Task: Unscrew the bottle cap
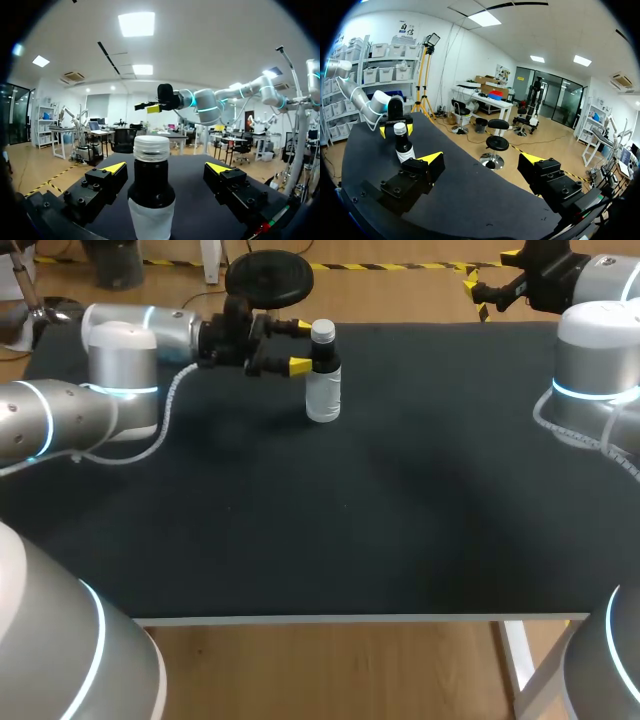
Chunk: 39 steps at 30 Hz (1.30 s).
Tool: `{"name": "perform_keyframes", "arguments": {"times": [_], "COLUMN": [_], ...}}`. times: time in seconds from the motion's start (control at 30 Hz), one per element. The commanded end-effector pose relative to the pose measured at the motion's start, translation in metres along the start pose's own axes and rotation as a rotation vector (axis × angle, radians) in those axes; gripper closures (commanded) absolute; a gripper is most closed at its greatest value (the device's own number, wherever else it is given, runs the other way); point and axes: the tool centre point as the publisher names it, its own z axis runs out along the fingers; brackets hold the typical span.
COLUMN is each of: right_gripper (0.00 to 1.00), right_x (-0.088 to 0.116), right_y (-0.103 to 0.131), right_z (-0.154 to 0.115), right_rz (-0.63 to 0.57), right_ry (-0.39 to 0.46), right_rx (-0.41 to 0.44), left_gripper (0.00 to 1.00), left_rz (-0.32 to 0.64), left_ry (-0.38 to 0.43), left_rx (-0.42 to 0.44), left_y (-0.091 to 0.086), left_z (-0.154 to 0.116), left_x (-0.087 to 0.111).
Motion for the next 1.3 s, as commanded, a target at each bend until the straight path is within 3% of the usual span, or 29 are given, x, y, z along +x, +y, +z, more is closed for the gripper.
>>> {"name": "perform_keyframes", "arguments": {"times": [0.03,0.6,1.3], "right_gripper": [0.0,0.0,0.0], "right_x": [0.0,0.0,0.0], "right_y": [0.0,0.0,0.0], "right_z": [0.0,0.0,0.0], "right_rz": [0.0,0.0,0.0], "right_ry": [0.0,0.0,0.0], "right_rx": [0.0,0.0,0.0], "left_gripper": [0.0,0.0,0.0], "left_rz": [-0.003,-0.006,-0.004], "left_ry": [0.03,0.081,0.069], "left_rx": [0.007,0.004,-0.001], "left_y": [0.005,0.005,0.004], "left_z": [0.004,0.024,0.021], "left_x": [-0.005,-0.002,-0.008]}}
